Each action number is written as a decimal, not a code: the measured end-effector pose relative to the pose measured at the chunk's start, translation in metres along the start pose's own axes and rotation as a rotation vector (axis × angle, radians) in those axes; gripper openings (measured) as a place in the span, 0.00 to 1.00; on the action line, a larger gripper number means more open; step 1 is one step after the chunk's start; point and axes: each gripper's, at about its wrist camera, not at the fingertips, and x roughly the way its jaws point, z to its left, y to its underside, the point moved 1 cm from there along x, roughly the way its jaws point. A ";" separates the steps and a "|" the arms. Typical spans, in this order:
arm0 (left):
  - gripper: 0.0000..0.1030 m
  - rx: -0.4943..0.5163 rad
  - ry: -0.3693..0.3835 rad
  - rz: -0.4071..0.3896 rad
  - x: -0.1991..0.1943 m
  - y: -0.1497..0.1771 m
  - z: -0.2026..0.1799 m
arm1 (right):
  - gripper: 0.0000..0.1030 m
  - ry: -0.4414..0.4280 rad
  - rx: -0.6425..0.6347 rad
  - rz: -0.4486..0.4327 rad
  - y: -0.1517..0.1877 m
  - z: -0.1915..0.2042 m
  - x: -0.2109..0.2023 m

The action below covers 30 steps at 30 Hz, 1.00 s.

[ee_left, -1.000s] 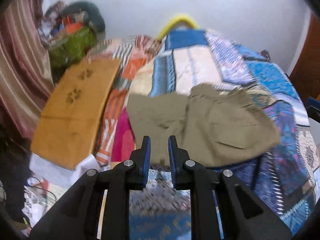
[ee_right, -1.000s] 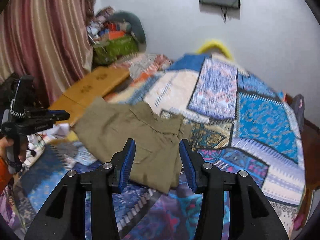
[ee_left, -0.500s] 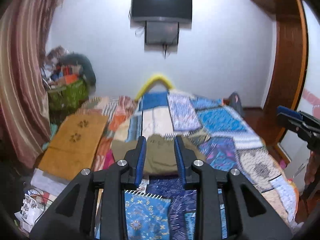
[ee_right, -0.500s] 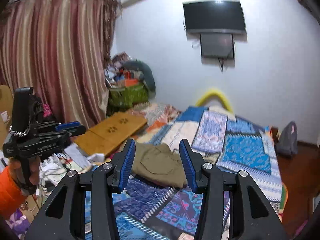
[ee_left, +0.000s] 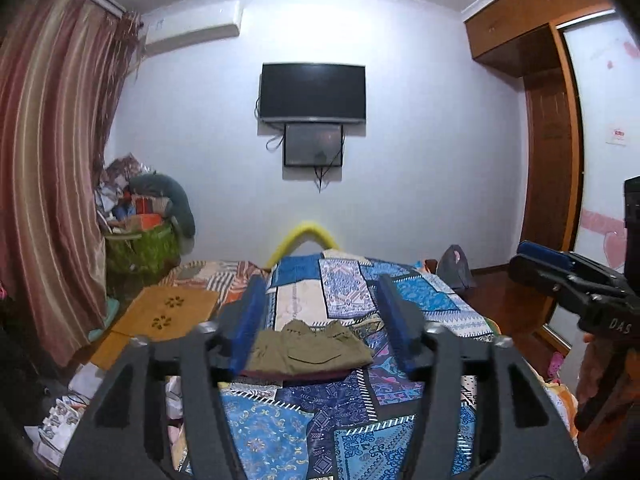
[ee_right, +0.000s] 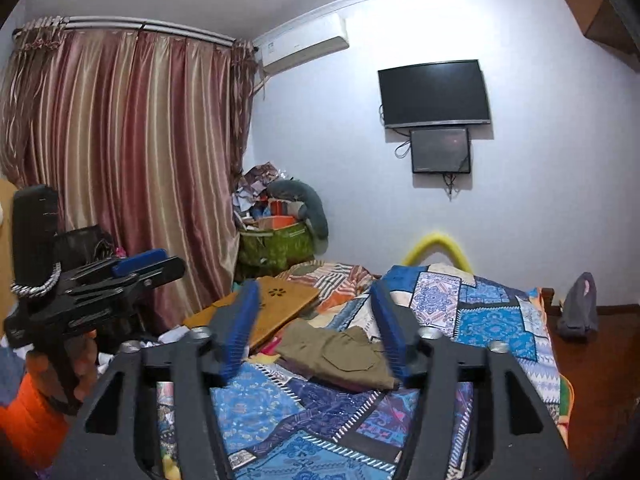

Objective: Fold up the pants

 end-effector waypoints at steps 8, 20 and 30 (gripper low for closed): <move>0.89 -0.002 -0.006 -0.005 -0.018 0.013 -0.005 | 0.83 0.060 0.010 -0.002 0.007 0.007 -0.013; 1.00 -0.023 -0.040 -0.002 -0.021 0.024 -0.003 | 1.00 0.114 -0.012 0.015 0.016 0.013 -0.019; 1.00 -0.022 -0.039 0.011 -0.017 0.028 -0.005 | 1.00 0.114 -0.011 0.015 0.019 0.014 -0.022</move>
